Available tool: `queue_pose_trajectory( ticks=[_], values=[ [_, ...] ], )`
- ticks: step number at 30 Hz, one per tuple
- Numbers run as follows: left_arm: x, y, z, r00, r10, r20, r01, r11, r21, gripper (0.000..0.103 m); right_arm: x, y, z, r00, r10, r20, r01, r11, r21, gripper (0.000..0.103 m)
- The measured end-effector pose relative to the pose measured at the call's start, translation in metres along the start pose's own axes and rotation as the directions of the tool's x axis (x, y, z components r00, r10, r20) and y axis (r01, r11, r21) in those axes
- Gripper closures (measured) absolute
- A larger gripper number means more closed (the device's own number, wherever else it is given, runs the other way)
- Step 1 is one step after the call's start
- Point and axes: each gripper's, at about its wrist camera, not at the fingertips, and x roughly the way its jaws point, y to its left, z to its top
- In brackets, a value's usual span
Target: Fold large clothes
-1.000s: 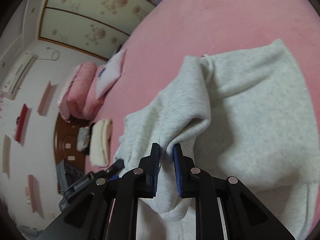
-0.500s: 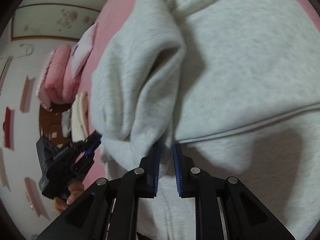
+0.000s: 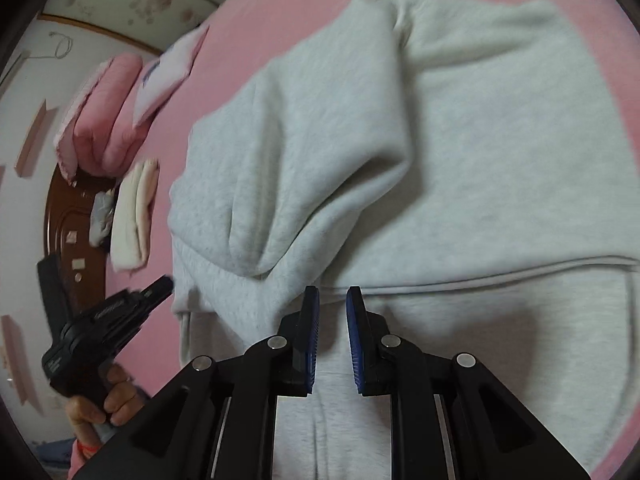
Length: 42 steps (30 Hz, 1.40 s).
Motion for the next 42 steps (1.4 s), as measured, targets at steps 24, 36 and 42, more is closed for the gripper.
queue_pose_trajectory(
  ticks=[24, 36, 42],
  values=[
    [0.084, -0.075, 0.020, 0.988, -0.108, -0.113, 0.120, 0.986, 0.113, 0.102, 0.007, -0.017, 0.093, 0.941, -0.291, 0.174, 0.286, 0.957, 0.053, 0.103],
    [0.127, -0.119, 0.109, 0.999, -0.031, -0.030, 0.037, 0.975, 0.219, 0.102, 0.046, 0.050, 0.183, 0.986, 0.091, 0.138, -0.052, 0.963, -0.263, 0.103],
    [0.187, -0.110, 0.136, 0.998, 0.014, -0.059, -0.002, 0.981, 0.196, 0.102, 0.094, 0.024, 0.226, 0.986, 0.055, 0.158, -0.033, 0.990, -0.133, 0.103]
  ],
)
